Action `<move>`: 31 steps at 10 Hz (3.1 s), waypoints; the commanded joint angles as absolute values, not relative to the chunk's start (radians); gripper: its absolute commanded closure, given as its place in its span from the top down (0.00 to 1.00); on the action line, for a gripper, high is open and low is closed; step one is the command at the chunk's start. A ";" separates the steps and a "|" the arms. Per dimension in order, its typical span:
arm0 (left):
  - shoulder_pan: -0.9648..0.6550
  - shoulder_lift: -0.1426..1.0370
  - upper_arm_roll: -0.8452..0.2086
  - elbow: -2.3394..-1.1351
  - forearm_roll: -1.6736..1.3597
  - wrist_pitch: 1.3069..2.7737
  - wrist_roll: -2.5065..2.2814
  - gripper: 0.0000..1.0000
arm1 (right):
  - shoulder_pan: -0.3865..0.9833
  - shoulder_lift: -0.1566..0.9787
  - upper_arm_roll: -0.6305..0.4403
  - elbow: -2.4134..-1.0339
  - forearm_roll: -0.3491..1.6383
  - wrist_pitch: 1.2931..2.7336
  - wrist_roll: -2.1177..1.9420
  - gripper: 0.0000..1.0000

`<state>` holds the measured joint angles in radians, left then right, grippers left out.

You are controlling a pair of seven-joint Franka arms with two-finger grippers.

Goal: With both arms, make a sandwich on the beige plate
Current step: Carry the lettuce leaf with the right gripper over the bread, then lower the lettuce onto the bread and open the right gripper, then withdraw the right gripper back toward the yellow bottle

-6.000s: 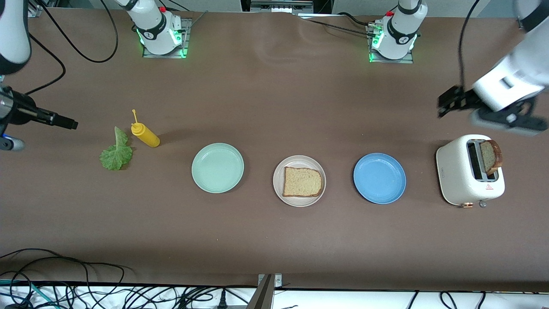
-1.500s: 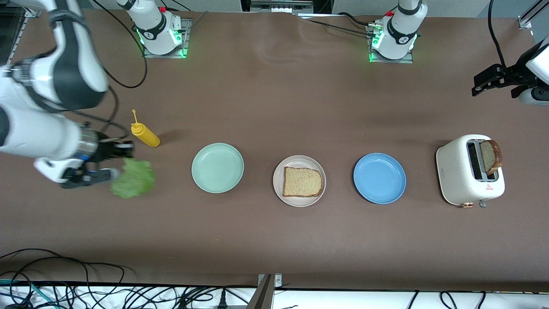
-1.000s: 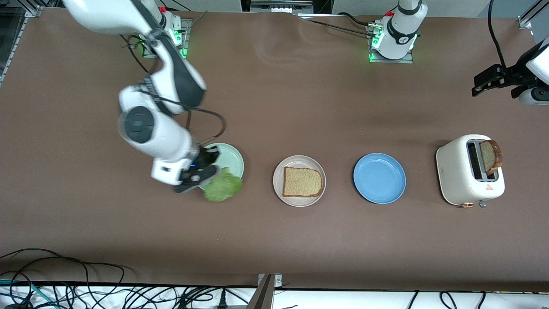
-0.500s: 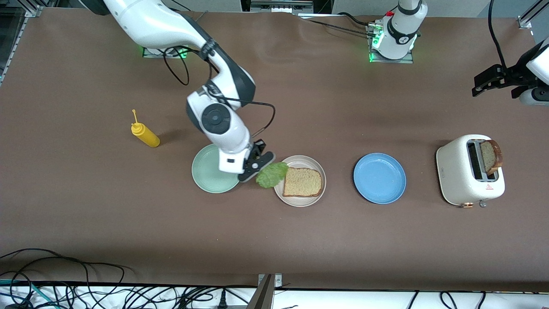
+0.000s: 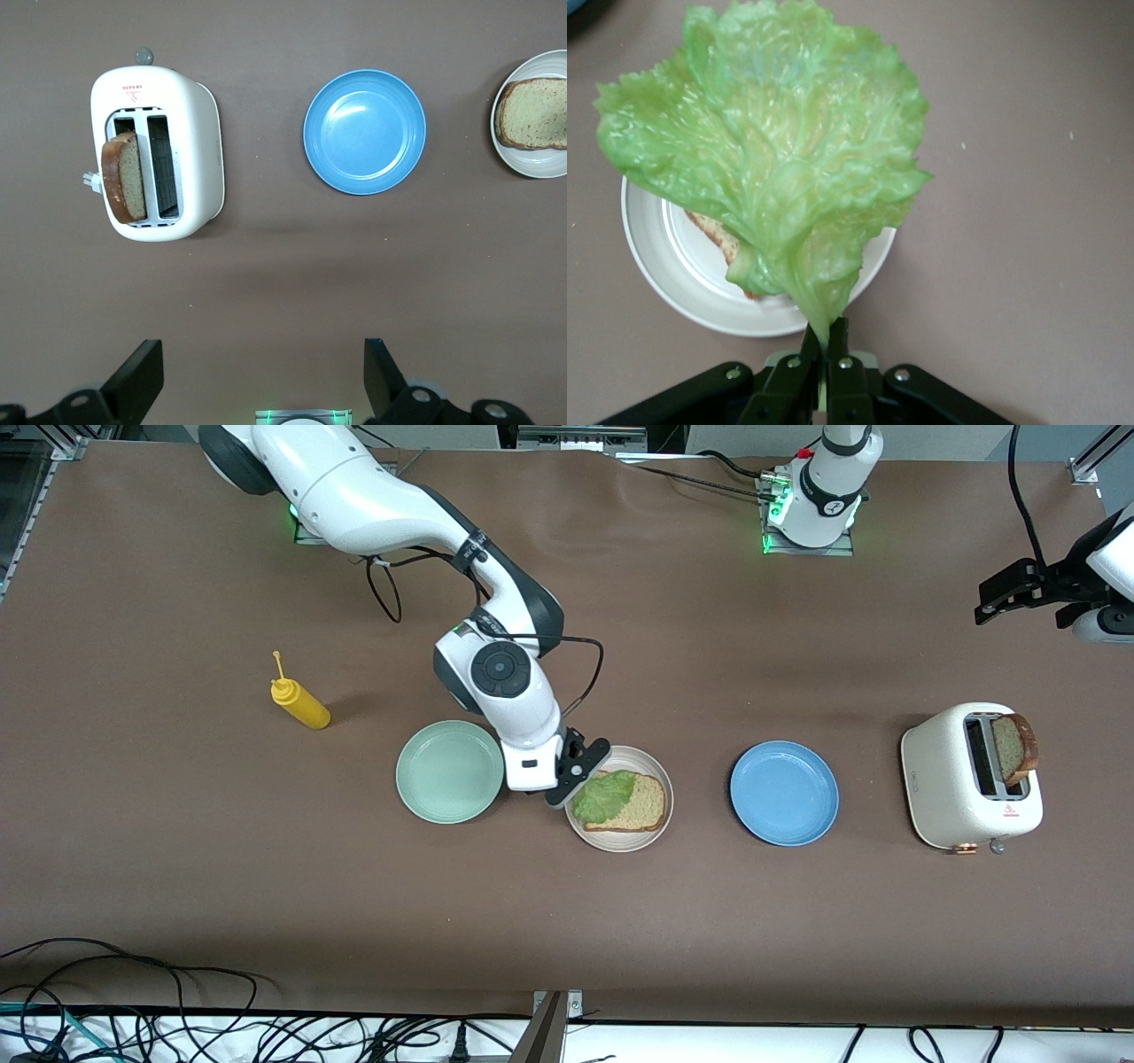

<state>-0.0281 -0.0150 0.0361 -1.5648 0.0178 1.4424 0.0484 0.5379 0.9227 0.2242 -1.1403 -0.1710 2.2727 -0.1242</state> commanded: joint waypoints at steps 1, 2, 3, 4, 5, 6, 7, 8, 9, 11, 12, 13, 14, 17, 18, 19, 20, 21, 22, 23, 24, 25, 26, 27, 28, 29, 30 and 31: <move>-0.026 -0.012 0.032 -1.555 0.045 1.443 0.044 1.00 | 0.554 0.977 0.218 -1.077 -0.198 2.327 -0.198 0.00; -0.026 -0.012 0.032 -1.555 0.046 1.443 0.043 1.00 | 0.564 0.997 0.212 -1.077 -0.210 2.370 -0.198 0.00; -0.026 -0.012 0.032 -1.555 0.045 1.443 0.043 1.00 | 0.584 1.018 0.190 -1.077 -0.228 2.434 -0.198 0.00; -0.028 -0.012 0.032 -1.555 0.046 1.443 0.043 1.00 | 0.604 1.029 0.161 -1.075 -0.229 2.460 -0.196 0.00; -0.028 -0.012 0.032 -1.555 0.046 1.443 0.043 1.00 | 0.621 1.040 0.153 -1.075 -0.229 2.465 -0.183 0.00; -0.028 -0.012 0.032 -1.555 0.045 1.443 0.043 1.00 | 0.632 1.040 0.152 -1.075 -0.229 2.464 -0.155 0.00; -0.026 -0.012 0.032 -1.555 0.046 1.443 0.043 1.00 | 0.637 1.045 0.152 -1.077 -0.227 2.462 -0.138 0.00; -0.028 -0.012 0.032 -1.555 0.045 1.443 0.043 1.00 | 0.638 1.051 0.153 -1.077 -0.221 2.459 -0.127 0.00; -0.028 -0.012 0.032 -1.555 0.044 1.443 0.043 1.00 | 0.640 1.055 0.153 -1.078 -0.221 2.457 -0.111 0.00; -0.026 -0.012 0.034 -1.555 0.044 1.443 0.043 1.00 | 0.640 1.057 0.153 -1.078 -0.219 2.460 -0.109 0.00; -0.026 -0.012 0.034 -1.555 0.044 1.443 0.043 1.00 | 0.640 1.055 0.156 -1.078 -0.219 2.457 -0.085 0.28; -0.026 -0.012 0.034 -1.555 0.044 1.443 0.044 1.00 | 0.646 1.055 0.156 -1.078 -0.221 2.456 -0.054 0.46; -0.026 -0.012 0.034 -1.555 0.044 1.443 0.044 1.00 | 0.653 1.055 0.155 -1.078 -0.221 2.454 -0.051 0.59; -0.026 -0.012 0.034 -1.555 0.044 1.443 0.043 1.00 | 0.652 1.049 0.153 -1.078 -0.221 2.442 -0.052 0.85; -0.025 -0.012 0.034 -1.555 0.044 1.443 0.043 1.00 | 0.647 1.042 0.153 -1.077 -0.221 2.416 -0.052 0.88; -0.022 -0.012 0.035 -1.555 0.043 1.443 0.044 1.00 | 0.641 1.020 0.153 -1.078 -0.219 2.386 -0.054 0.92; -0.012 -0.012 0.034 -1.555 0.040 1.443 0.044 1.00 | 0.624 0.999 0.155 -1.080 -0.216 2.350 -0.054 1.00; -0.012 -0.012 0.035 -1.555 0.038 1.443 0.044 1.00 | 0.602 0.962 0.155 -1.081 -0.216 2.300 -0.057 1.00; -0.011 -0.011 0.035 -1.555 0.038 1.443 0.044 1.00 | 0.577 0.913 0.155 -1.084 -0.218 2.175 -0.060 1.00; -0.011 -0.011 0.035 -1.557 0.037 1.443 0.044 1.00 | 0.545 0.860 0.155 -1.085 -0.219 2.060 -0.063 1.00; -0.011 -0.011 0.034 -1.559 0.035 1.443 0.043 1.00 | 0.519 0.801 0.155 -1.085 -0.219 1.934 -0.077 1.00; -0.011 -0.011 0.034 -1.559 0.035 1.442 0.043 1.00 | 0.499 0.761 0.152 -1.081 -0.219 1.822 -0.092 1.00; -0.012 -0.011 0.032 -1.557 0.035 1.442 0.044 1.00 | 0.453 0.711 0.152 -1.081 -0.216 1.736 -0.095 1.00; -0.012 -0.011 0.032 -1.557 0.037 1.442 0.044 1.00 | 0.396 0.677 0.152 -1.081 -0.216 1.686 -0.095 1.00; -0.012 -0.011 0.032 -1.557 0.037 1.442 0.043 1.00 | 0.334 0.649 0.152 -1.081 -0.218 1.666 -0.094 1.00; -0.012 -0.011 0.032 -1.557 0.037 1.442 0.044 1.00 | 0.265 0.628 0.150 -1.081 -0.207 1.654 -0.094 1.00; -0.012 -0.011 0.032 -1.555 0.037 1.442 0.044 1.00 | 0.191 0.608 0.150 -1.083 -0.158 1.620 -0.095 1.00; -0.012 -0.011 0.032 -1.557 0.037 1.442 0.044 1.00 | 0.119 0.589 0.150 -1.085 -0.100 1.567 -0.081 1.00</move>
<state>-0.0134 -0.0117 0.0367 -1.5650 0.0178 1.4424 0.0483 0.2120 0.6339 0.1324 -1.0528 -0.1698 1.6220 -0.0910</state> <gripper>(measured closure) 0.000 0.000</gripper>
